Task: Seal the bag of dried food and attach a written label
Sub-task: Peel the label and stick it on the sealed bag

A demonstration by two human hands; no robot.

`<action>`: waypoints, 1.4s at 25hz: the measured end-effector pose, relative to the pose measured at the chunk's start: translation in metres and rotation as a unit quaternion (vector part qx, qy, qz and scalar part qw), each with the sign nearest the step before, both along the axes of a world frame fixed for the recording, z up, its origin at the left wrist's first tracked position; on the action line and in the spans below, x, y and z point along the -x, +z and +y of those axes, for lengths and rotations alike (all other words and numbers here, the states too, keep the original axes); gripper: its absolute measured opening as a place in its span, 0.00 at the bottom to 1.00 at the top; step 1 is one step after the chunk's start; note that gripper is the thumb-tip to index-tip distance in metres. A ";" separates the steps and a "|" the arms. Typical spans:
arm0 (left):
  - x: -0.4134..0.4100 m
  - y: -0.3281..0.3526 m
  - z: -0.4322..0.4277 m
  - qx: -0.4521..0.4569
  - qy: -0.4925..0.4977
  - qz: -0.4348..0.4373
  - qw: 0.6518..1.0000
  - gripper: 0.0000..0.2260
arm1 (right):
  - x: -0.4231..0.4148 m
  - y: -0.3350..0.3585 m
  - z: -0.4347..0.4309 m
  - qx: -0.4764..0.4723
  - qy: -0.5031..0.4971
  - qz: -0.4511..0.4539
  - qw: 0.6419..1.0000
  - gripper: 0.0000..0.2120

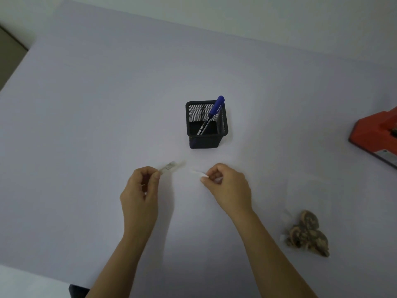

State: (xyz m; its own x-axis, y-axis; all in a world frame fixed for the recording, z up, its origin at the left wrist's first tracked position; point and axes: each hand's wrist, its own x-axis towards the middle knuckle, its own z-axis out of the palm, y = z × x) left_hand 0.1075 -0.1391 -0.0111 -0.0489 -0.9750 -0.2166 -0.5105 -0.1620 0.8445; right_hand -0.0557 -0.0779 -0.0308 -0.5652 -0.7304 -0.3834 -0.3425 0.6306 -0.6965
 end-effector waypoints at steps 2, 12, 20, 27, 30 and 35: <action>-0.002 0.004 0.003 -0.018 -0.015 -0.007 1.000 0.06 | -0.001 0.002 -0.007 -0.017 0.031 0.058 0.998 0.08; 0.073 0.020 0.044 -0.115 -0.121 0.087 0.982 0.04 | 0.065 0.029 0.108 0.099 -0.125 0.172 0.972 0.12; 0.186 0.019 0.108 -0.189 -0.322 0.065 0.926 0.02 | 0.132 0.014 0.178 0.072 -0.161 0.042 0.983 0.13; 0.220 -0.003 0.110 -0.129 -0.348 -0.043 0.927 0.03 | 0.153 0.003 0.186 0.103 -0.154 -0.009 0.983 0.11; 0.219 -0.010 0.108 -0.139 -0.345 -0.059 0.926 0.02 | 0.157 -0.004 0.185 0.092 -0.128 -0.004 0.987 0.10; 0.219 -0.014 0.108 -0.133 -0.344 -0.063 0.927 0.02 | 0.164 -0.005 0.181 0.078 -0.127 0.018 0.989 0.07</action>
State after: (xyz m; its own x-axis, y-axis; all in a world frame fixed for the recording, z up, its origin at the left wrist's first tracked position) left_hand -0.1115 -0.0311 -0.0252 -0.5969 -0.6342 -0.4914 -0.6626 0.0442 0.7477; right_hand -0.2194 0.1032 -0.0359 -0.7493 -0.6116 -0.2538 -0.2126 0.5853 -0.7825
